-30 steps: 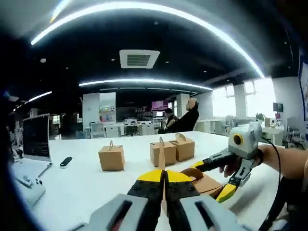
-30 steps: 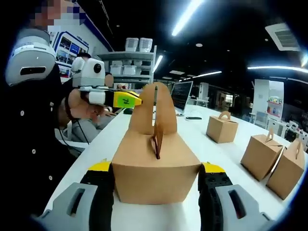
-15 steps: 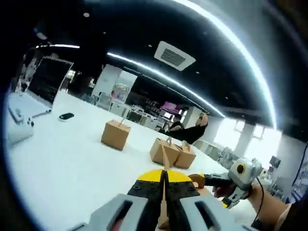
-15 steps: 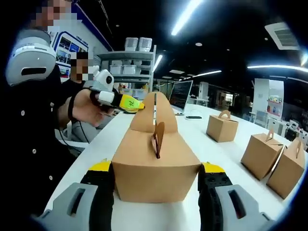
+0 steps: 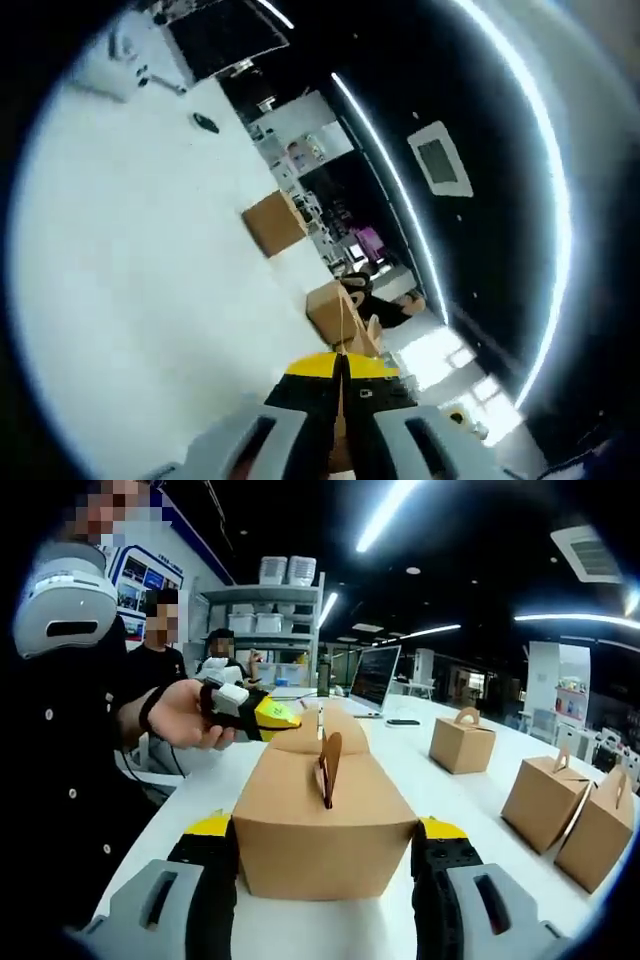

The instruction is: Pick up one paper box from the group, open the paper box, and remove the item inside

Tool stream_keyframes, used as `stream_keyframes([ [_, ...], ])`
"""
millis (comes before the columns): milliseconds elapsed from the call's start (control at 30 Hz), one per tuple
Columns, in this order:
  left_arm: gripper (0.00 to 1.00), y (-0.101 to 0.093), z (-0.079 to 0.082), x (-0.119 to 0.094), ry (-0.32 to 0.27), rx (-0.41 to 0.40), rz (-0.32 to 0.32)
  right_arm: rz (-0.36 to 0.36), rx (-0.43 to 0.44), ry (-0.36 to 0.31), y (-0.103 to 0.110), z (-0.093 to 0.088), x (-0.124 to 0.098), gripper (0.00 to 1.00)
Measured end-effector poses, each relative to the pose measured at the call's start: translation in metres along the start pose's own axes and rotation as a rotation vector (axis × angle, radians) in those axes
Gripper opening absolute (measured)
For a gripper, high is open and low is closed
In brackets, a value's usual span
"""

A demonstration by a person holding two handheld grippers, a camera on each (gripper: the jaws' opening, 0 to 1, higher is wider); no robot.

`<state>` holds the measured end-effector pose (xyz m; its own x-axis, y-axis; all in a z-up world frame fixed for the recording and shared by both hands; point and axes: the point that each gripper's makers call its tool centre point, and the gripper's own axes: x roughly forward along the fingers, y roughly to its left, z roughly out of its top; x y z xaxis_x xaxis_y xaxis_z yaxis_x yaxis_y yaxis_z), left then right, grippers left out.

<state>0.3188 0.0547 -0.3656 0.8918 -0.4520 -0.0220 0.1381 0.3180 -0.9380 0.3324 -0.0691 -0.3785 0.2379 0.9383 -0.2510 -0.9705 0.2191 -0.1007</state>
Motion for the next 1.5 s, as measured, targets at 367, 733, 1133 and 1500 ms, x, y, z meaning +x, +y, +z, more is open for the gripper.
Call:
stream_keyframes([
  [367,0.04,0.021,-0.011,-0.002,0.002,-0.212,-0.005,0.003,-0.002,0.012,0.001,-0.001,0.001,0.70],
  [733,0.04,0.020,-0.011,-0.005,-0.004,-0.205,-0.021,-0.001,-0.001,0.021,0.001,-0.002,0.000,0.70],
  [1133,0.41,-0.039,-0.003,-0.008,0.115,0.590,-0.102,-0.008,0.013,0.043,0.001,0.002,0.001,0.73],
  [1500,0.46,-0.034,-0.014,-0.029,0.341,1.027,-0.123,-0.183,0.020,0.060,-0.007,0.020,-0.046,0.79],
])
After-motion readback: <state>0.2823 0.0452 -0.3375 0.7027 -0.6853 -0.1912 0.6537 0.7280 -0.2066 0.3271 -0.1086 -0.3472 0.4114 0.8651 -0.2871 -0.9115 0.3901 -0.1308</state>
